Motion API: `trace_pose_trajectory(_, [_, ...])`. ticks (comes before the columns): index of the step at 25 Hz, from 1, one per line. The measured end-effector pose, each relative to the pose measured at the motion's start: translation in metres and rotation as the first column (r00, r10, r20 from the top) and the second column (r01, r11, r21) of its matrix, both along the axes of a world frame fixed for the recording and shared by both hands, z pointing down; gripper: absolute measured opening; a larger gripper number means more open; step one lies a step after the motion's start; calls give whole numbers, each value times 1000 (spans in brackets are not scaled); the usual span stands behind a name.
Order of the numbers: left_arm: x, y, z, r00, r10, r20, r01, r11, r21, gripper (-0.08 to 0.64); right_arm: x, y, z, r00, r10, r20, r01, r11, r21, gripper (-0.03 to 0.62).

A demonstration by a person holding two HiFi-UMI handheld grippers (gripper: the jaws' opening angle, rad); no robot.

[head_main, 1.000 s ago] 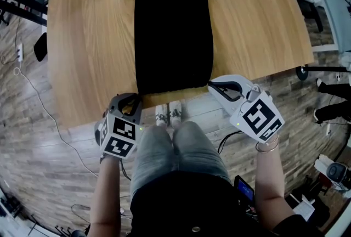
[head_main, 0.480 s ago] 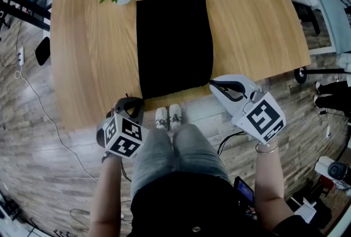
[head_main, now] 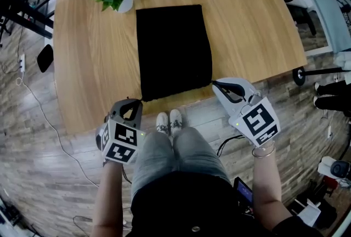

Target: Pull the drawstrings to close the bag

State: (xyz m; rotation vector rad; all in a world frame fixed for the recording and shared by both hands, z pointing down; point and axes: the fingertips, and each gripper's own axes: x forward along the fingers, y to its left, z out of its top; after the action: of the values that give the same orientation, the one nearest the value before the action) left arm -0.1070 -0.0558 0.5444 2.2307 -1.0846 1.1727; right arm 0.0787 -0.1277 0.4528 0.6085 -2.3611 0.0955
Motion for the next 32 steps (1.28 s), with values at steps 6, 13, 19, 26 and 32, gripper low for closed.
trace_pose_trajectory(6, [-13, -12, -28, 999, -47, -8, 48, 995, 90, 15, 6, 3, -12, 999, 51, 14, -51, 998, 30, 2])
trace_pose_trajectory(13, [-21, -23, -55, 998, -62, -23, 65, 983, 173, 15, 11, 7, -23, 996, 87, 16, -88, 995, 51, 2])
trace_pose_trajectory(19, [-22, -35, -85, 996, -79, -31, 84, 965, 247, 15, 21, 4, -33, 988, 150, 38, -152, 985, 79, 2])
trace_pose_trajectory(26, [-27, -48, -117, 985, -144, -99, 168, 933, 319, 15, 27, -6, -55, 961, 238, 138, -251, 964, 84, 2])
trace_pose_trajectory(32, [-31, -60, -148, 971, -182, -155, 228, 897, 378, 15, 33, -16, -78, 921, 311, 236, -340, 935, 95, 2])
